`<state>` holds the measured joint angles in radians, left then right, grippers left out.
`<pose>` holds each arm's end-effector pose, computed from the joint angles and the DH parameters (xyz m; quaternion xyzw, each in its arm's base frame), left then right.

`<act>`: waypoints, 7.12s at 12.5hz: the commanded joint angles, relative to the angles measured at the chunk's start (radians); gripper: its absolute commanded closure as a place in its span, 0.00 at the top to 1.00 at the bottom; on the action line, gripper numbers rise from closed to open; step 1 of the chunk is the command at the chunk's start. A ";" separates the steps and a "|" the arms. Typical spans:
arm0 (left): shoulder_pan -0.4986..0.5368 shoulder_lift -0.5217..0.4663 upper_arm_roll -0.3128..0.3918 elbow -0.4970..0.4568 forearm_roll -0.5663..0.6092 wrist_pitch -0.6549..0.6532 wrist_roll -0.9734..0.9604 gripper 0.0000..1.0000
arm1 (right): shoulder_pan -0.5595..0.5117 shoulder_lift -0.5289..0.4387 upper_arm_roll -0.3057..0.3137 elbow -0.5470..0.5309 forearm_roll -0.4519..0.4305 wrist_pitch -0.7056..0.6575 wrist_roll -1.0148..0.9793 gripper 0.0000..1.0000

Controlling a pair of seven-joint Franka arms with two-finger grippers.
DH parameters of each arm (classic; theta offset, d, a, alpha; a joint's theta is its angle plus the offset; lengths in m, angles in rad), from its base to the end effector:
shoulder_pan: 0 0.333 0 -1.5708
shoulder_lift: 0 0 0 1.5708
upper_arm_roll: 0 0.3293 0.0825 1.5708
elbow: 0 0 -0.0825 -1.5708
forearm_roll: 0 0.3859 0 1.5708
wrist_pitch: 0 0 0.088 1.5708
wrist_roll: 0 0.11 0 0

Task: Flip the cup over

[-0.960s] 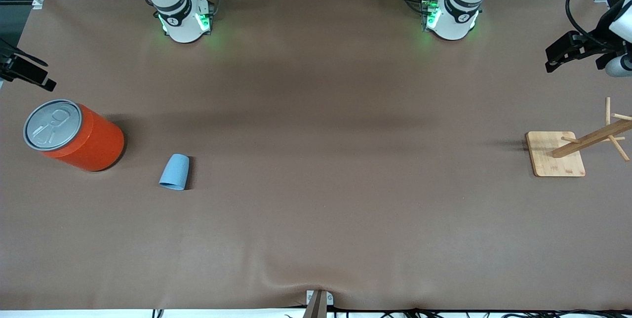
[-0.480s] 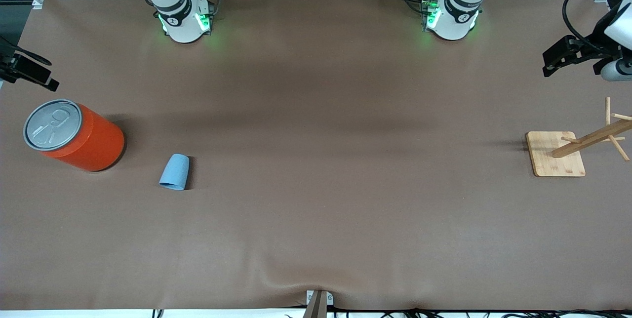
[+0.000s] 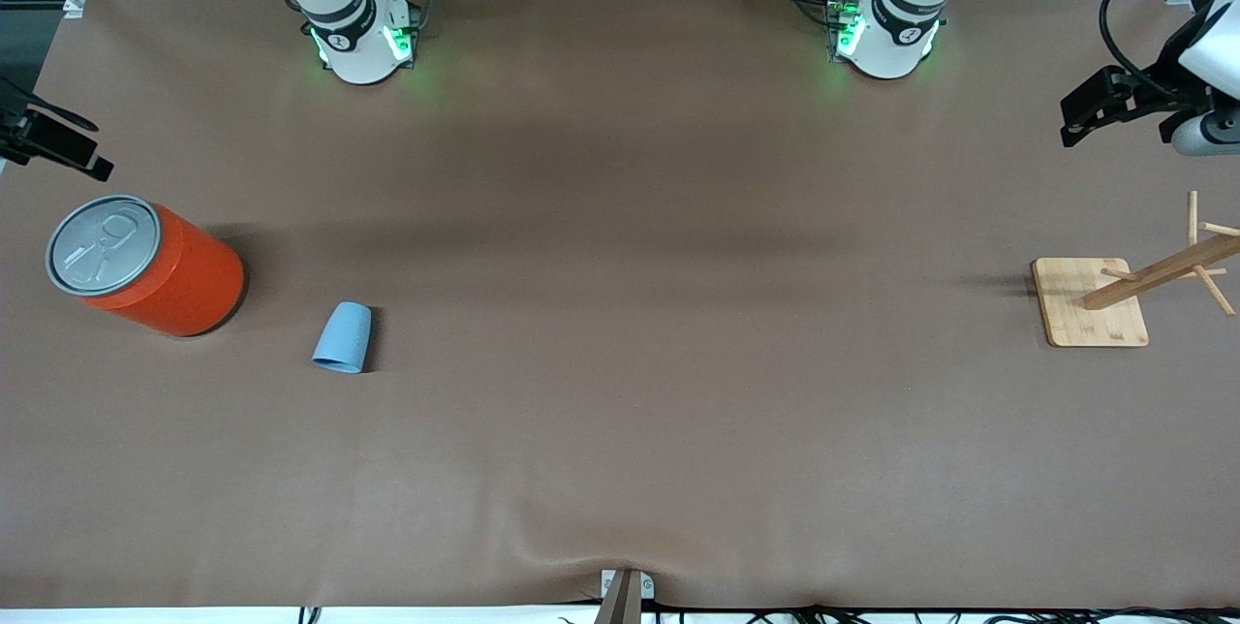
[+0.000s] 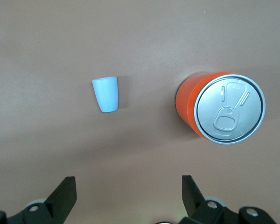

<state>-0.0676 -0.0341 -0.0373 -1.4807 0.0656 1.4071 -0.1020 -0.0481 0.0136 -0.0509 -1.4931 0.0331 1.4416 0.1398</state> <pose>0.5254 -0.0476 0.6815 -0.9993 -0.0033 0.0162 0.0350 0.5452 -0.0499 0.6528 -0.9924 0.1175 0.0329 0.0155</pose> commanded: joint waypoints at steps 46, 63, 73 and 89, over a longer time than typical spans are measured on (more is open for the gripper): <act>0.045 -0.095 0.031 -0.029 -0.052 -0.017 0.030 1.00 | 0.345 0.611 0.381 0.022 -0.179 0.680 -0.513 0.17; 0.112 -0.032 0.042 -0.137 -0.332 -0.014 0.024 1.00 | 0.798 0.873 0.310 0.157 -0.460 0.697 -0.373 0.21; 0.109 0.161 0.033 -0.510 -0.927 0.300 0.111 1.00 | 0.786 0.859 0.312 0.163 -0.443 0.717 -0.365 1.00; -0.078 0.531 -0.089 -0.636 -1.441 0.501 0.683 0.83 | 0.357 0.442 0.414 0.221 -0.220 0.134 -0.368 1.00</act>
<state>-0.1303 0.4855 -0.1270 -2.0814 -1.3339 1.8844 0.5159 0.4295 0.4886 0.3400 -1.2847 -0.2307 1.6163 -0.2305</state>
